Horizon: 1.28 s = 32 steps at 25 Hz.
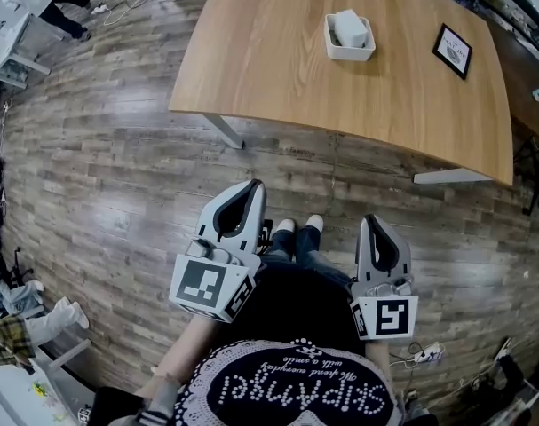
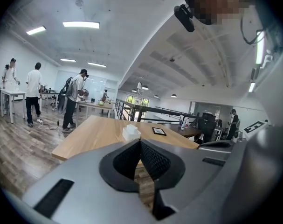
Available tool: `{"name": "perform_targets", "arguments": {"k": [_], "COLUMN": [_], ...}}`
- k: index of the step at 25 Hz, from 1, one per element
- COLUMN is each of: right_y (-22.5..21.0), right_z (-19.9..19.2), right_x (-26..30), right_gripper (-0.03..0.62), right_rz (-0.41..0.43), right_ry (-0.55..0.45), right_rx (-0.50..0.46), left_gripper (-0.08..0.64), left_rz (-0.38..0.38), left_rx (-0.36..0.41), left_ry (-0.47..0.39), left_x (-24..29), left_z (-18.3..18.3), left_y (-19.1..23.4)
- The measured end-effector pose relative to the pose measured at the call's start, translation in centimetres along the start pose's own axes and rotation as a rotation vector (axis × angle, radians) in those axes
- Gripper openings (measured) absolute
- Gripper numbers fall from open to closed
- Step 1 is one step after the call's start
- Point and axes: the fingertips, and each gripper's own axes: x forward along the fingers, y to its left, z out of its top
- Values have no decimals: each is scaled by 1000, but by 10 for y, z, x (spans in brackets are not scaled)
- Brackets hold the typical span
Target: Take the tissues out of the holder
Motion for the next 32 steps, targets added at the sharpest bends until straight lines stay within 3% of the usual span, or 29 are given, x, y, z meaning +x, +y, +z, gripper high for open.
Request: {"name": "perform_targets", "arguments": {"k": [14,24,32], "right_y": [-42,-68,-81], "right_z": [0,-2,-7], "right_x": [1,-13,-6], "right_gripper": [18,18,18], "right_rz": [61,9,-26], "right_ry": [-35,-48,-16], "right_rx": [-48,-31,-36], "left_gripper": [5,5,5], "left_rz": [82,27,-19], "left_rx": [11,25,26], "left_ry": [-61,-74,-57], "left_x": [18,39,62], "left_z": [9,12,15], "left_y": [-17,-47,-47]}}
